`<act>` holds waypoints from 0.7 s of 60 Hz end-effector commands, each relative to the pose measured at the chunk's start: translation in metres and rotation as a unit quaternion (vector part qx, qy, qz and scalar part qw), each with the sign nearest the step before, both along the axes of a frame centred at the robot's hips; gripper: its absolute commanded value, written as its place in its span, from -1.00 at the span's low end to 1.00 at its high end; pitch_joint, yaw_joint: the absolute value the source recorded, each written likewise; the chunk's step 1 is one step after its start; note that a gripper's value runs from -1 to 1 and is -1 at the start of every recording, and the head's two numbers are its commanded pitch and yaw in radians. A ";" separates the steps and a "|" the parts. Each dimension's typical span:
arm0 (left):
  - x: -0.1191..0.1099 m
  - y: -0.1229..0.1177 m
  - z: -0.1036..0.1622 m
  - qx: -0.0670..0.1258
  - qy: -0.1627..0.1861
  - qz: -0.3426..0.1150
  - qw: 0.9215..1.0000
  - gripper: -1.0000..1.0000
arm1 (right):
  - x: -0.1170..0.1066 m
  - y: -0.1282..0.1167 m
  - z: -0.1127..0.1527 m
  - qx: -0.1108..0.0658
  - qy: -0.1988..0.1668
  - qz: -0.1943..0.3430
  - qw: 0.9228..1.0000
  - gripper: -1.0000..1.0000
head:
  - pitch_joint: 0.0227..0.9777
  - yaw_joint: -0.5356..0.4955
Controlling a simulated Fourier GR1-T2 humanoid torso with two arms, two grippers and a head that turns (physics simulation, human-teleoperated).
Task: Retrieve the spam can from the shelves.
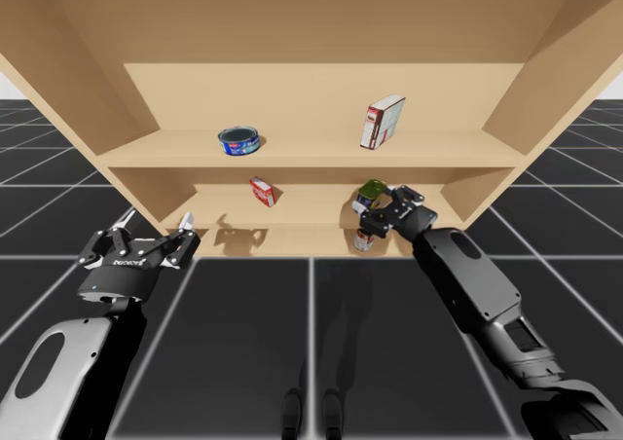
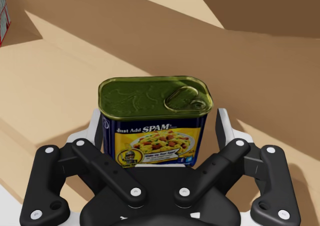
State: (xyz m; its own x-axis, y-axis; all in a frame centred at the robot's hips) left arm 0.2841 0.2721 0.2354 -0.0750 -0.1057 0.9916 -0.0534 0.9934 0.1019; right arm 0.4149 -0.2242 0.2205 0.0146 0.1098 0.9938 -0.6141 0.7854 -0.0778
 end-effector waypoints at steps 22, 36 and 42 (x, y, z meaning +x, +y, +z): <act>0.000 0.000 -0.001 0.002 0.002 -0.003 1.000 -1.00 | 0.002 0.000 -0.006 -0.017 -0.007 -0.031 0.999 0.96 | 0.02 -0.42; 0.000 -0.001 -0.001 0.002 0.002 -0.003 1.000 -1.00 | -0.007 -0.011 0.005 0.004 -0.020 -0.041 0.999 1.00 | 0.01 -0.42; 0.000 -0.001 -0.001 0.001 0.002 -0.003 1.000 -1.00 | -0.018 -0.016 0.014 0.008 -0.043 -0.050 0.998 1.00 | 0.01 -0.42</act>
